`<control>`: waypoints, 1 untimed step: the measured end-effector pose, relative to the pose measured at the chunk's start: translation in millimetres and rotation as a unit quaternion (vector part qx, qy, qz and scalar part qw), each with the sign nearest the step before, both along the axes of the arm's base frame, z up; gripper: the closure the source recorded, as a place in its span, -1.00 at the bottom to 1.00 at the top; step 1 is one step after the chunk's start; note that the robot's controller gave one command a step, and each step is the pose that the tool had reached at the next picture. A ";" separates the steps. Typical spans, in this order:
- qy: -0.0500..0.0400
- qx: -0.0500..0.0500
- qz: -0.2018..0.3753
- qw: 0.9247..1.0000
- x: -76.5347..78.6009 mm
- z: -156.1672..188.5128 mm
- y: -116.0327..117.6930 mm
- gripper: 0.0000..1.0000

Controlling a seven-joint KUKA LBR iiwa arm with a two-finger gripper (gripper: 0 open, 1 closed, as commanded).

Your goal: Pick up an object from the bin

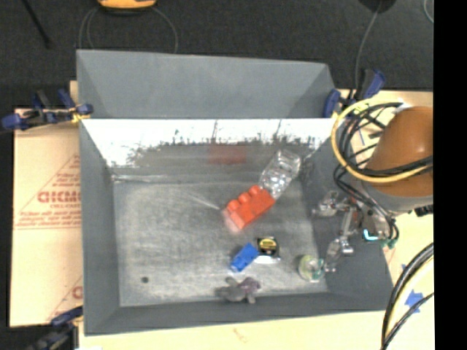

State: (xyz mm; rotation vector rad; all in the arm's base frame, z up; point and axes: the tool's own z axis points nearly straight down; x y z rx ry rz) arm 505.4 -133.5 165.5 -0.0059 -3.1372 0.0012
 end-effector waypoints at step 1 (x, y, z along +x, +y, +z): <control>-0.007 -0.002 0.054 0.998 3.7 -93.9 72.2 -1.00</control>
Offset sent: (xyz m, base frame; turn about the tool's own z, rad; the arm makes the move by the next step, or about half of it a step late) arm 0.0006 0.0733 -0.0955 -0.1068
